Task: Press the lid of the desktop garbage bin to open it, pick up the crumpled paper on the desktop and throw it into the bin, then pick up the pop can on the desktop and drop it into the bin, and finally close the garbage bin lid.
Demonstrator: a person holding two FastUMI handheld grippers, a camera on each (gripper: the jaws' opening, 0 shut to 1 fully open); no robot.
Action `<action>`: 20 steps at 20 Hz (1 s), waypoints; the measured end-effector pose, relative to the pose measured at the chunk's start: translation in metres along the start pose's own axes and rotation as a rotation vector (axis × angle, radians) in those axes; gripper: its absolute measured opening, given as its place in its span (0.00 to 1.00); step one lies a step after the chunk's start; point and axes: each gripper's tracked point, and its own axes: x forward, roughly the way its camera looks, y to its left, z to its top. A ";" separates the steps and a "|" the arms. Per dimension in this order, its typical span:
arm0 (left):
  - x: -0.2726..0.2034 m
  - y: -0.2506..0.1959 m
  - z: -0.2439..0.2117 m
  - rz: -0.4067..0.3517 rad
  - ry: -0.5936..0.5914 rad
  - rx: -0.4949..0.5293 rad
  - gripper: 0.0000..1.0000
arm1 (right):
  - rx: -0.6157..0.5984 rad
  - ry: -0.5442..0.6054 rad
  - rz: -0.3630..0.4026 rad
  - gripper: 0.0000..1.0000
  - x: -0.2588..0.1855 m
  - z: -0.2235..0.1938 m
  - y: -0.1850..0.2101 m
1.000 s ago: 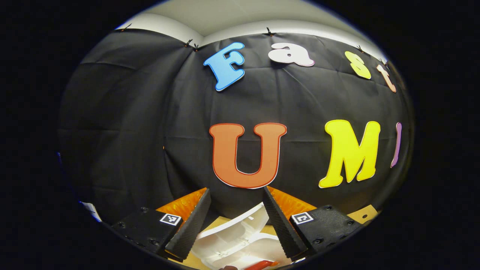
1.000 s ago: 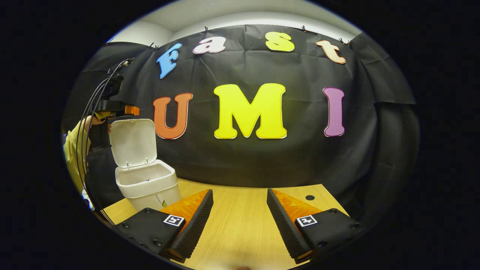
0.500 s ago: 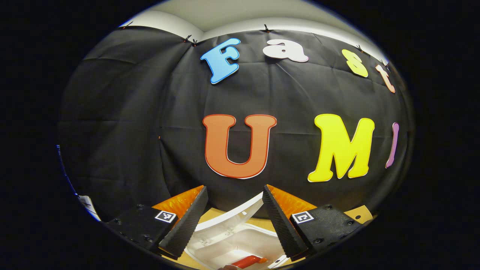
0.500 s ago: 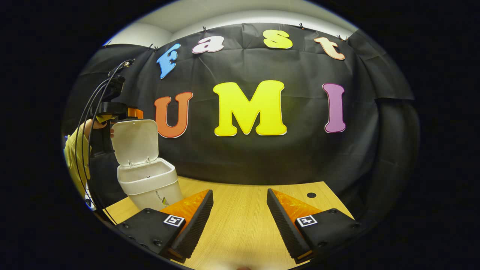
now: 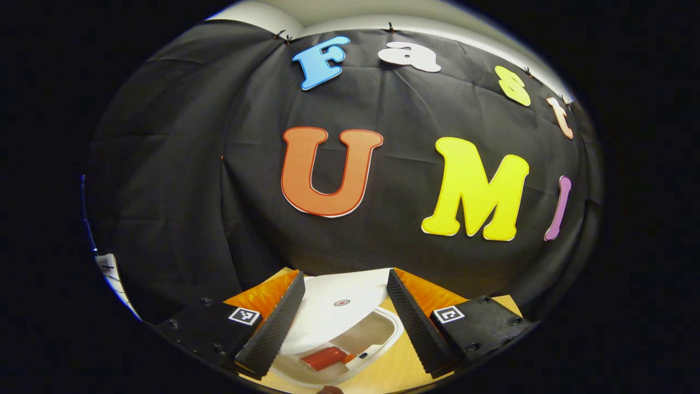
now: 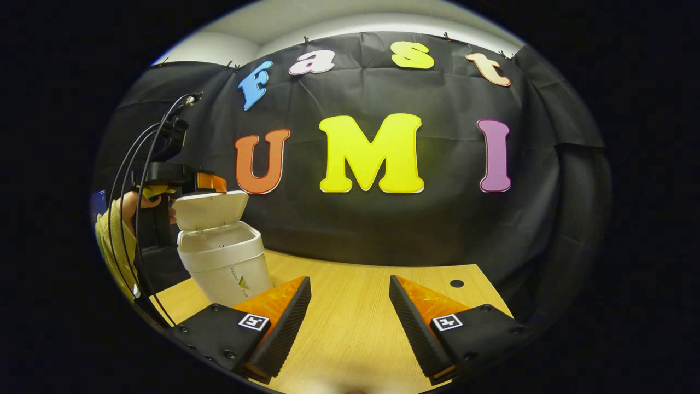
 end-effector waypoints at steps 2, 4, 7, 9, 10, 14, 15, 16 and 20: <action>-0.001 -0.006 -0.016 -0.005 0.029 -0.002 0.99 | 0.001 0.007 0.008 0.92 0.000 -0.003 0.000; 0.002 -0.010 -0.034 -0.011 0.068 -0.013 0.99 | -0.009 0.008 0.012 0.92 -0.001 -0.003 0.000; 0.006 -0.013 -0.051 -0.001 0.096 0.002 1.00 | -0.008 0.015 0.017 0.92 -0.001 -0.006 -0.001; 0.012 -0.012 -0.059 0.014 0.107 0.025 1.00 | -0.004 0.023 0.014 0.92 0.000 -0.008 -0.002; 0.014 -0.012 -0.060 0.016 0.106 0.035 1.00 | -0.003 0.025 0.010 0.92 0.001 -0.010 -0.004; 0.023 -0.011 -0.070 0.025 0.122 0.055 1.00 | 0.013 0.041 -0.002 0.92 0.005 -0.014 -0.007; 0.024 -0.010 -0.073 0.026 0.136 0.062 1.00 | 0.016 0.045 -0.001 0.92 0.007 -0.014 -0.006; 0.025 -0.010 -0.075 0.028 0.146 0.074 0.99 | 0.018 0.048 0.000 0.92 0.008 -0.015 -0.005; 0.024 -0.010 -0.083 0.017 0.154 0.123 0.99 | 0.023 0.061 0.019 0.92 0.015 -0.019 0.003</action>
